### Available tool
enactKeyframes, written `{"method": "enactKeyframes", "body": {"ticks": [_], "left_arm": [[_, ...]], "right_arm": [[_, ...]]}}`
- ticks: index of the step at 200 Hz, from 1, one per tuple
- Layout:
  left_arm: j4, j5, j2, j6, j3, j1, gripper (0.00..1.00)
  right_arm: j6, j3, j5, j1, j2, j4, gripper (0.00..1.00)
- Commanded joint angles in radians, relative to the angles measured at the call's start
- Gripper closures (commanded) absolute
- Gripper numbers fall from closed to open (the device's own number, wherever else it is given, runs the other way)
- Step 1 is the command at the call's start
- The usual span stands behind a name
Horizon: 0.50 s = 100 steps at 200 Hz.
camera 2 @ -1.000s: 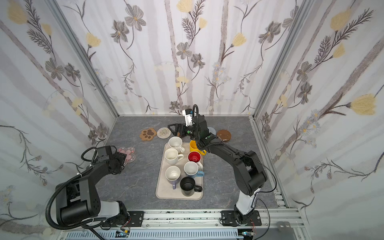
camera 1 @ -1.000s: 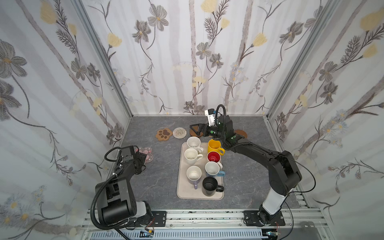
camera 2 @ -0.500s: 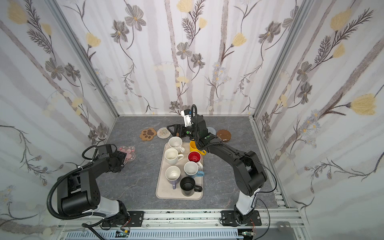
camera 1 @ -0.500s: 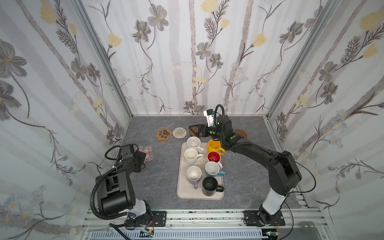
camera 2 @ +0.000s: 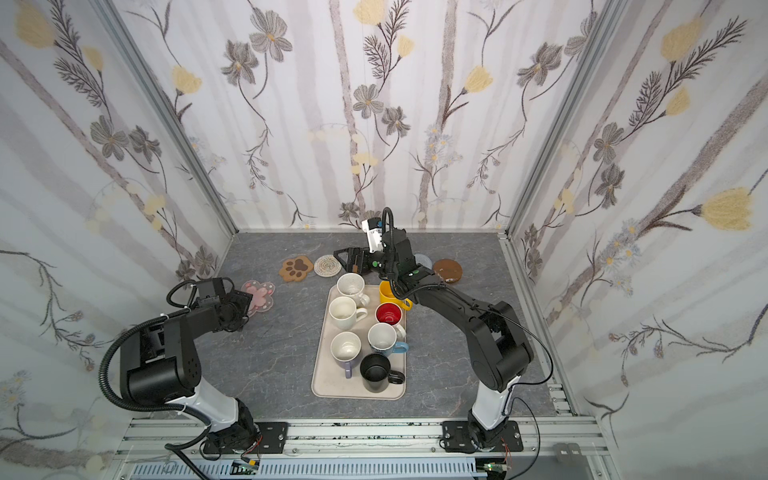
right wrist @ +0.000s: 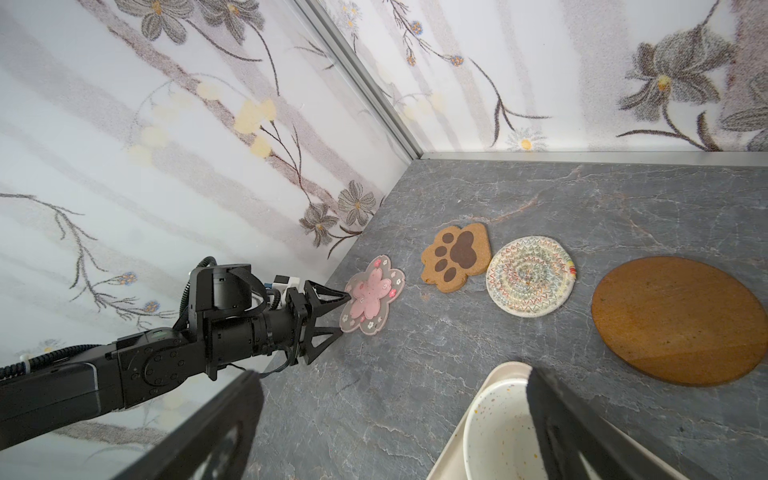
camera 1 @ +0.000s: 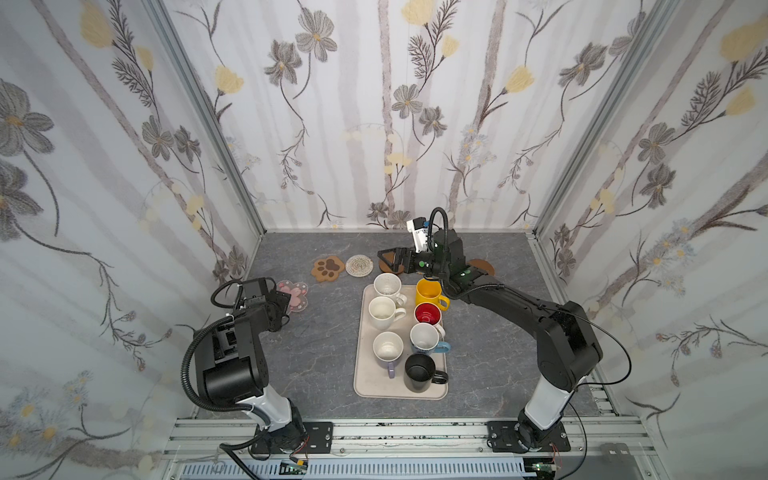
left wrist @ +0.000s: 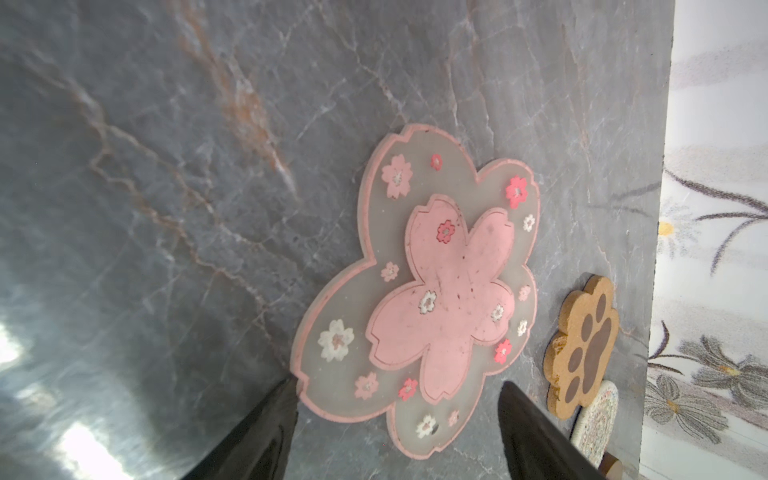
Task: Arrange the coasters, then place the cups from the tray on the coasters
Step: 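Push the pink flower coaster with the left gripper beside the paw-print coaster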
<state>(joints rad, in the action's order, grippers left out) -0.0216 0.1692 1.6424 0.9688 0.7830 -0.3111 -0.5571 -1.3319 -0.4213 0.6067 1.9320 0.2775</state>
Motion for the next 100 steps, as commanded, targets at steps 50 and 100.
{"method": "enactKeyframes", "body": {"ticks": [50, 100], "left_arm": [[-0.001, -0.024, 0.109, 0.058, 0.081, 0.04, 0.21], [-0.012, -0.035, 0.112, 0.088, 0.096, 0.094, 0.21]], "right_arm": [[0.007, -0.035, 0.019, 0.004, 0.016, -0.029, 0.0], [0.014, -0.043, 0.032, 0.007, 0.001, -0.047, 0.0]]}}
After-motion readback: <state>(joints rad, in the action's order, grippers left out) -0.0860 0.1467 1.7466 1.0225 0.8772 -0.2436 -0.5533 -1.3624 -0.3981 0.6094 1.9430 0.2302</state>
